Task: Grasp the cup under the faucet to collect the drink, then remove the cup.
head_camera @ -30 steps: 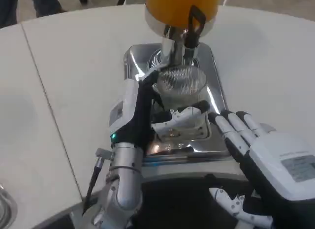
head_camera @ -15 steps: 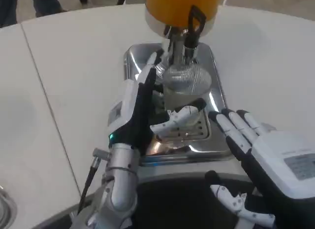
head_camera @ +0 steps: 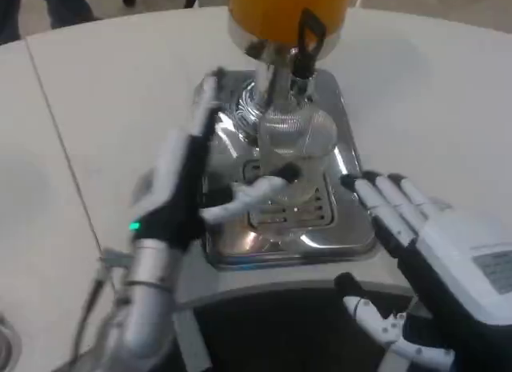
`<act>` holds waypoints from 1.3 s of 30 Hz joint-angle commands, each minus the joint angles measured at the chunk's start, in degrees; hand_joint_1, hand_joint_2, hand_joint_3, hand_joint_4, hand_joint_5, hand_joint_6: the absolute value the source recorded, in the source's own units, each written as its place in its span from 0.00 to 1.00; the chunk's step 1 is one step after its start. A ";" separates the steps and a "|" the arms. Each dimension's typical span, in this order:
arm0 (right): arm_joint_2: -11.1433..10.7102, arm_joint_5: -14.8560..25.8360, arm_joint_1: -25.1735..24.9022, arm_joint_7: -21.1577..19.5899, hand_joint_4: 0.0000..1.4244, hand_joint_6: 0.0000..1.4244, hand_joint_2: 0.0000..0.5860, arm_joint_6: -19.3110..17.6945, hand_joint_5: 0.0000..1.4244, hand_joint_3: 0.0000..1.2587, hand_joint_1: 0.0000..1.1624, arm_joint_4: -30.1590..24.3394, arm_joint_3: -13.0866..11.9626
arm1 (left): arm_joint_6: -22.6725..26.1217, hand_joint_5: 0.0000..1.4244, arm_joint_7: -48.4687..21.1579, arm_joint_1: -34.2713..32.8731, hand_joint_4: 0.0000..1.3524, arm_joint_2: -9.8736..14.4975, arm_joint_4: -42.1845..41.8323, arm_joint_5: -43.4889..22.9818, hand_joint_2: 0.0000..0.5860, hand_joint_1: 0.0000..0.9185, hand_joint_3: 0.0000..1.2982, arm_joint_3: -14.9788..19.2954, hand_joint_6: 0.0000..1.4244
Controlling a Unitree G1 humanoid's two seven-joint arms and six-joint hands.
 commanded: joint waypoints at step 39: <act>14.56 34.26 -33.33 -6.67 0.00 0.06 0.89 22.76 0.00 0.00 0.31 13.13 0.15 | 16.60 0.00 -9.81 48.28 0.00 9.83 -53.29 25.95 0.23 0.14 0.00 5.70 0.01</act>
